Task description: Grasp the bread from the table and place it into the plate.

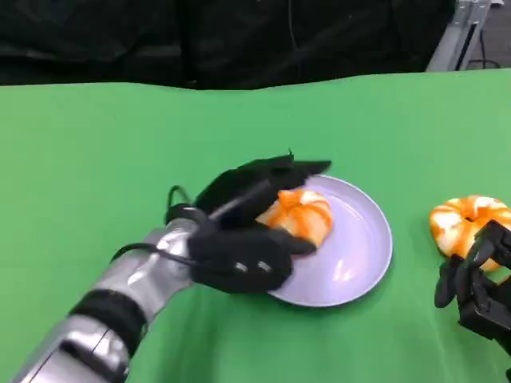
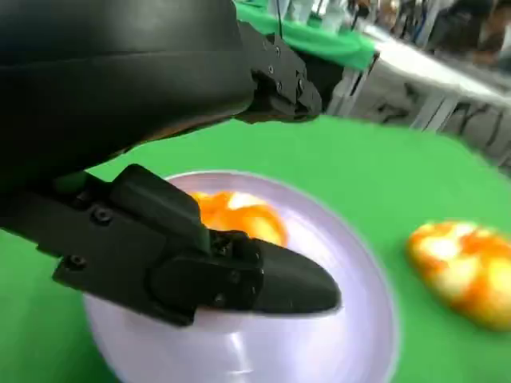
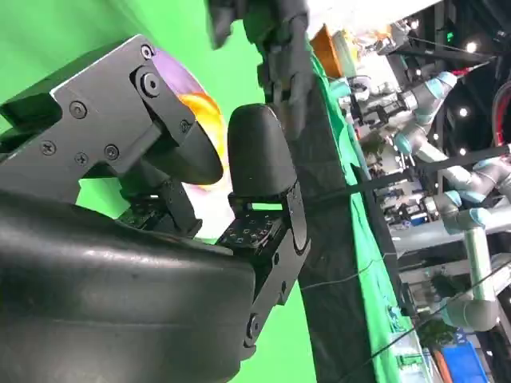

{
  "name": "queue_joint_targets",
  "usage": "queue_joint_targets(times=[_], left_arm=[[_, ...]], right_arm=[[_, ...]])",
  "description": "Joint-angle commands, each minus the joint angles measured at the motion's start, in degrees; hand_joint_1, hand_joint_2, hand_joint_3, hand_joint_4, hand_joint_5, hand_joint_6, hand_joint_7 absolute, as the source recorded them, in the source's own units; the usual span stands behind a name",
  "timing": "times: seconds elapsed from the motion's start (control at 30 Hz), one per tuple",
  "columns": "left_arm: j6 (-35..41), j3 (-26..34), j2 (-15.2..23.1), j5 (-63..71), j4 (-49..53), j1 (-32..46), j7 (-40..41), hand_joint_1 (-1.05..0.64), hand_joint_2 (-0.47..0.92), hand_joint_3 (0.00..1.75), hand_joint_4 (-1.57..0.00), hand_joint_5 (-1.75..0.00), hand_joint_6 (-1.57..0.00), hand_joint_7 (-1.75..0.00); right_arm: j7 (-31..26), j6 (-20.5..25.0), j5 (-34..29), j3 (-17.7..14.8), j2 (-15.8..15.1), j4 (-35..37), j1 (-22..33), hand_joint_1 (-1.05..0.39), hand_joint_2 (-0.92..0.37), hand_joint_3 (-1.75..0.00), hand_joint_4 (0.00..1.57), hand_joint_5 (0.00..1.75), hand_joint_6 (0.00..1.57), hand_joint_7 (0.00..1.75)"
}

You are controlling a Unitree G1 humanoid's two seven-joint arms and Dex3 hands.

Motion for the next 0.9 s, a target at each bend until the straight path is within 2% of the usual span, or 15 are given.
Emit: queue_joint_targets(times=[0.03, 0.07, 0.1, 0.17, 0.2, 0.27, 0.3, 0.4, 0.53, 0.73, 0.9], left_arm=[[-0.9, 8.5, 1.4, -14.9, -5.9, 6.9, -12.0, -0.11, 0.92, 0.44, -0.87, -0.34, -0.82, -0.19], [0.0, 10.7, 1.4, -19.8, -7.6, 8.7, -16.6, -0.09, 0.89, 0.54, -0.97, -0.48, -0.97, -0.21], [0.8, 12.1, 1.3, -22.9, -8.8, 9.8, -19.7, -0.08, 0.82, 0.68, -0.97, -0.68, -1.06, -0.23], [4.1, 14.6, 1.7, -28.3, -12.3, 12.6, -25.2, -0.08, 0.74, 0.84, -0.95, -0.88, -1.13, -0.25], [6.8, 15.8, 2.1, -31.2, -14.8, 14.7, -27.8, -0.11, 0.67, 0.94, -0.92, -1.22, -1.11, -0.58], [11.2, 18.1, 2.9, -36.3, -19.5, 18.6, -32.5, -0.12, 0.59, 1.10, -0.89, -1.49, -0.98, -1.08], [13.4, 19.3, 3.2, -38.9, -21.3, 20.2, -35.0, -0.11, 0.56, 1.19, -0.87, -1.55, -0.93, -1.23], [20.9, 23.1, 3.8, -46.7, -24.8, 24.3, -42.1, -0.09, 0.52, 1.28, -0.87, -1.70, -0.86, -1.49], [31.2, 27.9, 4.6, -54.7, -25.9, 27.2, -49.3, -0.11, 0.55, 1.22, -0.92, -1.74, -0.84, -1.67], [43.8, 32.7, 5.9, -60.1, -23.5, 27.5, -55.7, -0.16, 0.53, 1.17, -0.89, -1.75, -0.80, -1.68], [46.7, 36.1, 7.1, -60.1, -11.4, 23.6, -63.9, -0.19, 0.52, 1.05, -0.88, -1.75, -0.80, -1.68]], right_arm=[[-0.1, 0.0, 0.6, -0.4, -0.6, -0.2, -0.2, -0.05, -0.43, -1.50, 0.93, 1.75, 0.76, 1.74], [0.0, 0.0, 0.6, -0.4, -0.6, -0.1, -0.3, -0.05, -0.43, -1.50, 0.93, 1.75, 0.76, 1.74], [0.0, -0.1, 0.6, -0.5, -0.6, 0.0, -0.3, -0.05, -0.43, -1.49, 0.94, 1.75, 0.76, 1.74], [0.2, 0.1, 0.8, -0.5, -0.6, 0.0, -0.3, -0.05, -0.43, -1.49, 0.94, 1.75, 0.76, 1.74], [0.2, 0.2, 0.8, -0.6, -0.7, 0.0, -0.3, -0.05, -0.44, -1.49, 0.93, 1.75, 0.76, 1.73], [0.1, 0.4, 0.7, -0.6, -0.9, 0.0, -0.4, -0.05, -0.44, -1.48, 0.93, 1.75, 0.76, 1.73], [0.1, 0.3, 0.6, -0.7, -1.0, 0.2, -0.5, -0.05, -0.44, -1.48, 0.93, 1.75, 0.77, 1.73], [0.4, 0.3, 0.7, -0.9, -1.4, 0.9, -1.0, -0.05, -0.43, -1.48, 0.93, 1.75, 0.76, 1.74], [1.3, 0.6, 1.4, -1.5, -2.0, 2.1, -1.7, -0.06, -0.43, -1.47, 0.93, 1.75, 0.76, 1.74], [1.7, 0.8, 1.8, -2.1, -2.8, 3.8, -2.8, -0.05, -0.42, -1.48, 0.94, 1.75, 0.76, 1.73], [0.5, 0.7, 0.9, -2.1, -2.8, 4.1, -3.1, -0.07, -0.42, -1.48, 0.93, 1.75, 0.77, 1.72]])
